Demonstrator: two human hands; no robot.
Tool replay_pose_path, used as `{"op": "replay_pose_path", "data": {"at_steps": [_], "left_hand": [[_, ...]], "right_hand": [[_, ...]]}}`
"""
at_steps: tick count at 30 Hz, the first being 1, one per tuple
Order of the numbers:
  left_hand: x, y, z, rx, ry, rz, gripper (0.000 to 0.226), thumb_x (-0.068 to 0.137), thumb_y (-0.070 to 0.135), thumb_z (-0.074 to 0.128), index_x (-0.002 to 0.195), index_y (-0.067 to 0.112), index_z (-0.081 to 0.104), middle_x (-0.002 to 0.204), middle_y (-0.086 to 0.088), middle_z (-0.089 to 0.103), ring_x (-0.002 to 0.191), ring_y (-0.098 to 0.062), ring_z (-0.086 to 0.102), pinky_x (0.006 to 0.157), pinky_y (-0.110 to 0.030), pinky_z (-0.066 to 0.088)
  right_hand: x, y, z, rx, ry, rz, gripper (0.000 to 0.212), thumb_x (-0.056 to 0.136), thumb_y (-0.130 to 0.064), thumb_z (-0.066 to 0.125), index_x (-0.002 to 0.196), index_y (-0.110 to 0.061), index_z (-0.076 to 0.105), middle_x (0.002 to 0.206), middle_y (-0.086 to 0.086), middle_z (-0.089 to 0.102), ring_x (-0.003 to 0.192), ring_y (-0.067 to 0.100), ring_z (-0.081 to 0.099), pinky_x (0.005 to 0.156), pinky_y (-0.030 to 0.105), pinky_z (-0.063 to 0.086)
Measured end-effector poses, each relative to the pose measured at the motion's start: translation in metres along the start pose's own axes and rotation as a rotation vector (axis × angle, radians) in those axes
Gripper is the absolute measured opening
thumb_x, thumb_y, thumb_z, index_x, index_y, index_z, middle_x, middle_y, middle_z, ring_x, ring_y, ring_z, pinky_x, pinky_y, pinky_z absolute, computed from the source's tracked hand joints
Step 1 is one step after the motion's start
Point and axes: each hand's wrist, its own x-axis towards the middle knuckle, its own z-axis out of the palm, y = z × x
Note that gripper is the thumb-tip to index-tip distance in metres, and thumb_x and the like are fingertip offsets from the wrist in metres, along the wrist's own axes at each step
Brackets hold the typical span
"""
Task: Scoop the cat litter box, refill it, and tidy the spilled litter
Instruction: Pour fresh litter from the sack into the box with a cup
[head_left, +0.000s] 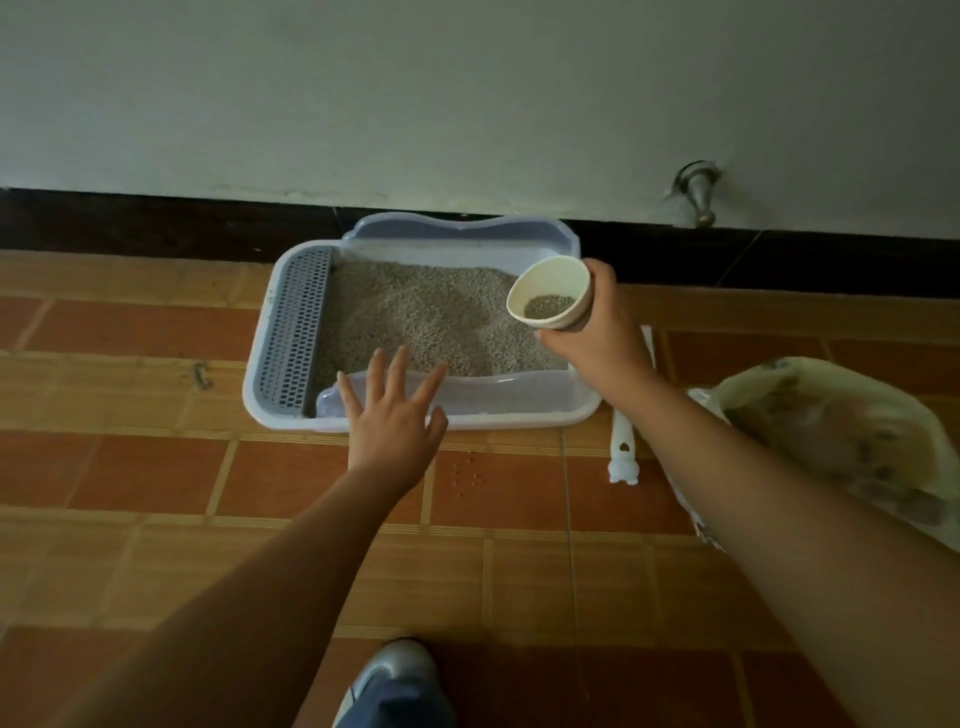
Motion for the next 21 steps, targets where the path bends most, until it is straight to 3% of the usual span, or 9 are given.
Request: {"op": "replay_pose_path", "data": {"at_steps": [6, 11, 21], "left_hand": [[0.004, -0.013, -0.002, -0.021, -0.010, 0.027, 0.052, 0.097, 0.044, 0.032, 0.146, 0.043, 0.013, 0.156, -0.003, 0.014, 0.145, -0.025, 0.004, 0.112, -0.058, -0.005], [0.008, -0.017, 0.000, -0.038, -0.003, 0.057, 0.052, 0.096, 0.043, 0.035, 0.145, 0.043, 0.018, 0.152, -0.001, 0.022, 0.142, -0.024, 0.011, 0.111, -0.059, -0.002], [0.021, -0.022, 0.007, -0.075, 0.060, 0.097, 0.044, 0.089, 0.046, 0.040, 0.131, 0.034, 0.045, 0.126, -0.004, 0.049, 0.124, -0.028, 0.040, 0.105, -0.065, 0.018]], "right_hand": [[0.014, -0.004, 0.032, -0.321, -0.044, -0.090, 0.075, 0.070, -0.025, 0.078, 0.133, -0.016, 0.039, 0.125, 0.009, 0.053, 0.114, 0.029, 0.049, 0.084, 0.045, 0.048], [0.025, -0.011, 0.051, -0.463, -0.105, -0.106, 0.075, 0.072, -0.023, 0.075, 0.136, -0.021, 0.037, 0.135, 0.008, 0.045, 0.124, 0.033, 0.038, 0.092, 0.051, 0.042], [0.048, -0.013, 0.072, -0.797, -0.176, -0.205, 0.076, 0.071, -0.017, 0.075, 0.135, -0.031, 0.036, 0.137, 0.004, 0.040, 0.124, 0.030, 0.032, 0.093, 0.045, 0.030]]}}
